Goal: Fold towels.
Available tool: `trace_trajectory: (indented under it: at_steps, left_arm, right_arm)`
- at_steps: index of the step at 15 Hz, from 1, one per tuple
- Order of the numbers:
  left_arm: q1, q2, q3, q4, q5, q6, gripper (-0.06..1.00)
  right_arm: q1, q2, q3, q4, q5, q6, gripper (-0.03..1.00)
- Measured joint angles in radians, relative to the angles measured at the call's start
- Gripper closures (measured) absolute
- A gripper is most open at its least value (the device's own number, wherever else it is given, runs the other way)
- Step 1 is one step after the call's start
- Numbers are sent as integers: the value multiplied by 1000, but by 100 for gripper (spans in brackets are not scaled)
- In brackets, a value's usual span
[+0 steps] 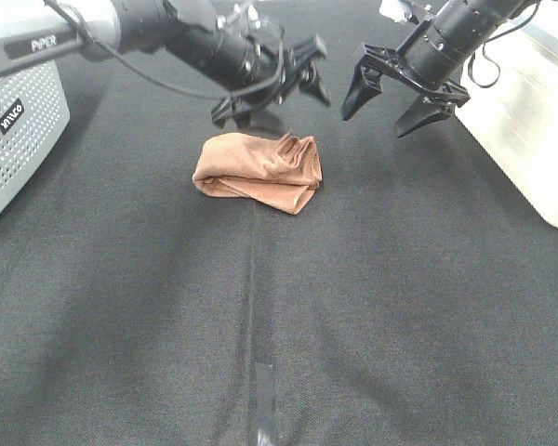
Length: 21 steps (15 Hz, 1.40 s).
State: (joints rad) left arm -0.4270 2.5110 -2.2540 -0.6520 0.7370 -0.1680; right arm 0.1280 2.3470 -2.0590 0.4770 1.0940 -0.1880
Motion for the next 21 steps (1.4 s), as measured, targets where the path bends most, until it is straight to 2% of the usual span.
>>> trace_trajectory:
  at_steps: [1,3,4,5,8,10,11,12,16,21]
  left_arm:
    - [15,-12,-15,17,0,20,21]
    - [72,-62,-31,112,-1,65,21]
    - [112,-93,-34,165,-5,72,21]
    - [166,-124,-37,217,-6,73,21]
    - [228,-134,-37,243,-1,73,21]
    - [234,-134,-37,250,-1,73,21]
    - [234,-134,-37,250,-1,73,21]
    - [234,-134,-37,251,0,73,21]
    - [234,-134,-37,256,15,73,21]
    - [234,-134,-37,264,37,73,21]
  right_arm:
    - [0,0,0,31,1,-2,13]
    - [0,0,0,147,7,-30,13]
    - [6,0,0,267,8,-72,13]
    - [19,0,0,331,4,-94,13]
    - [96,16,0,518,-35,-160,13]
    - [147,60,0,621,-77,-210,13]
    - [147,60,0,621,-77,-210,13]
    - [172,110,0,713,-106,-244,13]
    - [165,209,0,743,-115,-250,13]
    - [109,222,-1,529,-117,-152,13]
